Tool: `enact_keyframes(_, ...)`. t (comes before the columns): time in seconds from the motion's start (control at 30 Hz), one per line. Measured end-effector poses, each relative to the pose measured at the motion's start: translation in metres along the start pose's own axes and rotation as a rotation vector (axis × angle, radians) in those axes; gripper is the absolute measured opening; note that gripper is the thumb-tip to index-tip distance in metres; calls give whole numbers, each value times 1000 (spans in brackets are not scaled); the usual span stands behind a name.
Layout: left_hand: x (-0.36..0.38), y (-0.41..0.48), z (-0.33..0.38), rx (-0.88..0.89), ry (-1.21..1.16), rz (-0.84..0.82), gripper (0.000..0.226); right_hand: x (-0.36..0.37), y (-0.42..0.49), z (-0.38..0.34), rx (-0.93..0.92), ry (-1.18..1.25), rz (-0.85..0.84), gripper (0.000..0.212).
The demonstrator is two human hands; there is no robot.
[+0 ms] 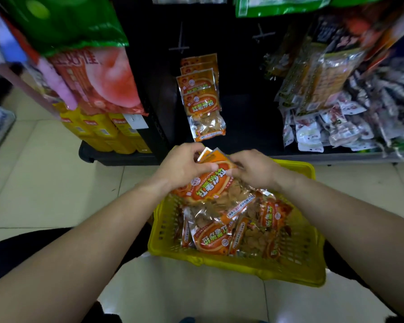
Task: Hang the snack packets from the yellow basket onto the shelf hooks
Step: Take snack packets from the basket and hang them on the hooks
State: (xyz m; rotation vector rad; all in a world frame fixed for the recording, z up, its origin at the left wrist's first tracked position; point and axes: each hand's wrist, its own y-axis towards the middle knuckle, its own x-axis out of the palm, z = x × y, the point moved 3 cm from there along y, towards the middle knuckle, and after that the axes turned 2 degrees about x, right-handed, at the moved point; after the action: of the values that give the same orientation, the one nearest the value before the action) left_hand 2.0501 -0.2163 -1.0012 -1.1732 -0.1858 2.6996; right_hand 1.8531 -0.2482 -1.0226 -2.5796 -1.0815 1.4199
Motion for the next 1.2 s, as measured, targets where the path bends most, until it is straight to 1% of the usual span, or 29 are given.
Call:
enact_keyframes(0.07,-18,-12,9,-3,-50,-89,23,-25,-17,-9,-17,16,27,16)
enact_keyframes(0.13,-35,-24,16,20,-48,-126,11,-48,-36,-18,-27,35,73,20)
enact_keyframes(0.17,-42,-30,20,33,-69,-116,9,-58,-45,-20,-24,57,82,18)
enact_keyframes(0.27,-54,-42,38,62,-155,-28,14,-73,-63,-22,-3,140,45,12)
enact_keyframes(0.33,-56,-46,49,93,-174,40,14,-74,-70,-24,1,263,43,12)
enact_keyframes(0.37,-56,-47,54,98,-198,62,13,-74,-72,-27,-17,362,64,14)
enact_keyframes(0.43,-52,-45,59,101,-225,86,10,-74,-75,-30,-40,562,121,24)
enact_keyframes(0.47,-50,-44,61,103,-226,94,11,-74,-73,-30,-41,589,178,28)
enact_keyframes(0.53,-45,-38,63,105,-225,106,16,-77,-68,-26,-49,465,330,33)
enact_keyframes(0.6,-42,-30,65,99,-236,116,20,-79,-60,-22,-16,332,447,35)
enact_keyframes(0.67,-42,-20,66,107,-235,127,25,-83,-53,-17,15,262,512,35)
enact_keyframes(0.73,-42,-9,68,125,-244,126,31,-87,-46,-11,35,217,538,36)
enact_keyframes(0.93,-39,16,67,127,-302,66,32,-95,-30,10,128,225,513,46)
enact_keyframes(1.0,-41,20,63,106,-323,69,33,-96,-26,11,98,256,490,40)
enact_keyframes(1.07,-44,24,60,86,-337,83,33,-96,-24,9,16,395,419,23)
enact_keyframes(1.1,-46,26,59,81,-341,90,33,-96,-23,9,-7,479,371,21)
enact_keyframes(1.17,-50,29,56,78,-349,100,33,-96,-20,10,-11,560,303,37)
enact_keyframes(1.2,-51,29,56,78,-352,105,33,-96,-19,9,-18,548,286,39)
